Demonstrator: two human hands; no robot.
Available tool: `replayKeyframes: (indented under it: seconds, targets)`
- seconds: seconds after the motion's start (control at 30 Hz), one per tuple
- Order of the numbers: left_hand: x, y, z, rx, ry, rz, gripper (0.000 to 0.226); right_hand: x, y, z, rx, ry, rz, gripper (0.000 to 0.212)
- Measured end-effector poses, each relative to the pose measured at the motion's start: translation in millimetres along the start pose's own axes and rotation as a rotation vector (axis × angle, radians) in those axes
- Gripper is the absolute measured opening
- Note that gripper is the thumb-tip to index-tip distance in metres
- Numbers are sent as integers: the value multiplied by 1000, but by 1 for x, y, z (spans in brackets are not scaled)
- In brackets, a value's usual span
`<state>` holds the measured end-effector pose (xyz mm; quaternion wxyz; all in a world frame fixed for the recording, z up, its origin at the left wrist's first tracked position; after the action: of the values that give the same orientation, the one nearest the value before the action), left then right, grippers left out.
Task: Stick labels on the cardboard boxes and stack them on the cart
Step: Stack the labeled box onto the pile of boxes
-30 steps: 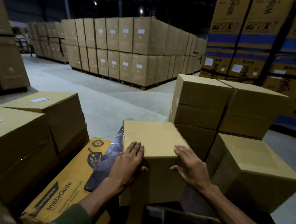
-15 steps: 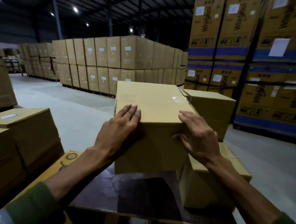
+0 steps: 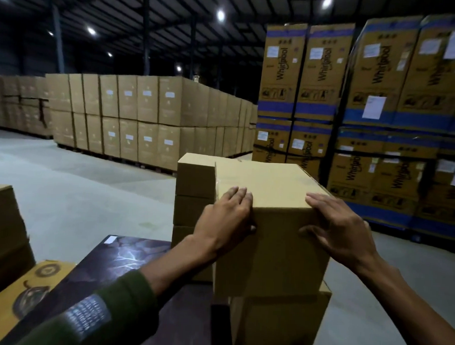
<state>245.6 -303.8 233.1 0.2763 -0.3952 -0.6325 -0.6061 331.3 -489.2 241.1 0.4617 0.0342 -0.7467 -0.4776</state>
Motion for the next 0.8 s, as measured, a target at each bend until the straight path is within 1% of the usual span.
replayKeyframes:
  seconds: [0.2, 0.43, 0.8]
  targets:
    - [-33, 39, -12, -37, -50, 34, 77, -12, -1, -42, -68, -10, 36, 72]
    - [-70, 67, -16, -35, -92, 95, 82, -41, -6, -77, -139, 17, 84, 74]
    - [-107, 98, -15, -62, -100, 138, 77, -68, -8, -107, -194, 54, 147, 72]
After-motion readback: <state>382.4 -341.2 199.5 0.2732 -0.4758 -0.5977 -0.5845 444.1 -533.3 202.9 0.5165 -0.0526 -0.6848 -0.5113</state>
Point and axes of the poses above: each hand's wrist, its own y-axis towards the middle knuckle, its own x-axis out of the back of the hand, z = x × y, the point moved 10 cm from there along y, towards the middle knuckle, and after that the axes turned 9 degrees about -y, right-handed, at the moved point
